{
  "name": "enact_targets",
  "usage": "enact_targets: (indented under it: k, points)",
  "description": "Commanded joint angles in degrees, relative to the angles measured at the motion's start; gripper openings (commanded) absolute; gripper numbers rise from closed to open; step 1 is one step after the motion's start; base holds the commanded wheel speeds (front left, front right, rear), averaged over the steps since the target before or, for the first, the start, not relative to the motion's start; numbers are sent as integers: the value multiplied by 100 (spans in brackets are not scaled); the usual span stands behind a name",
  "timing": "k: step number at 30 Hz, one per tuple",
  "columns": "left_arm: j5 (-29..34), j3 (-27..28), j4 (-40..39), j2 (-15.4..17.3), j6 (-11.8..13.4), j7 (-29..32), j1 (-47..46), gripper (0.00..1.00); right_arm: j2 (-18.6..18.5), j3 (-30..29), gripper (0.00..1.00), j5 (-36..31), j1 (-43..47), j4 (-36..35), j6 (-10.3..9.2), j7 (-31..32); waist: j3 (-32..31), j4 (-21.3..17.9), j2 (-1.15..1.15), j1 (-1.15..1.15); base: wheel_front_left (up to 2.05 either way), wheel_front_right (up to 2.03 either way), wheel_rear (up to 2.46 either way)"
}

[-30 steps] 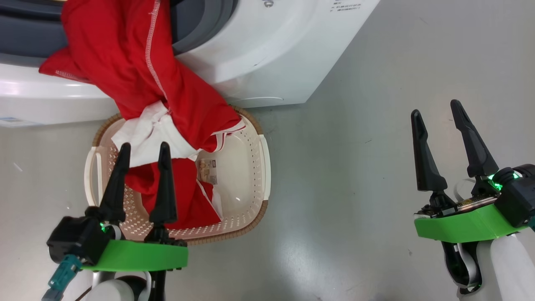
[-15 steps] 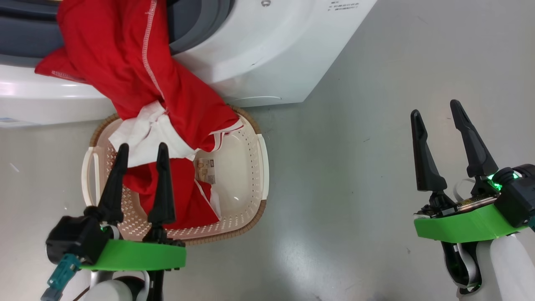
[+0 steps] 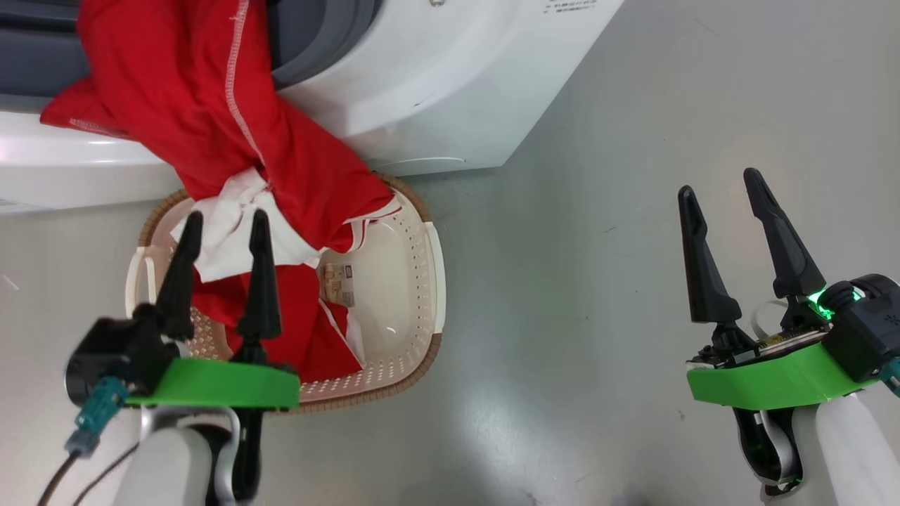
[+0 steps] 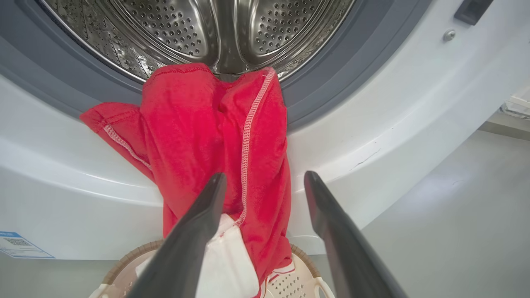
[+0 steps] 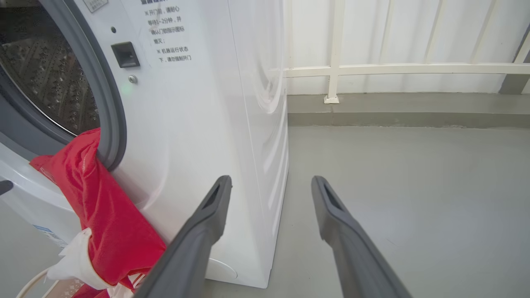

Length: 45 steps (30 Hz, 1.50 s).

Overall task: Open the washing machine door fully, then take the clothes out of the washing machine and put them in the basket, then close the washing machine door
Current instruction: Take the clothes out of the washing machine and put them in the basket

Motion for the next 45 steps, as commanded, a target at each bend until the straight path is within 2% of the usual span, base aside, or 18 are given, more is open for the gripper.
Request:
enact_targets:
  k: [1,28,36,44,45]
  points:
    - [4,178,-52,112,7,-84,-93,100,-17,160,100,36,-18,-135,35,-36,4,-6,0,0,0,0,0]
    - [247,430,2600,302,112,-465,-2304,100,-17,254,100,125,-139,-148,35,-36,178,-177,0,0,0,0,0]
    - [556,497,3008,404,241,-470,-2643,100,-17,283,100,153,-165,-128,35,-36,199,-242,0,0,0,0,0]
    - [665,501,3460,444,200,-470,-2845,100,-17,309,100,151,-142,-121,35,-36,158,-272,0,0,0,0,0]
    - [681,491,3534,453,199,-470,-2870,85,-17,313,100,150,-139,-122,35,-36,153,-275,0,0,0,0,0]
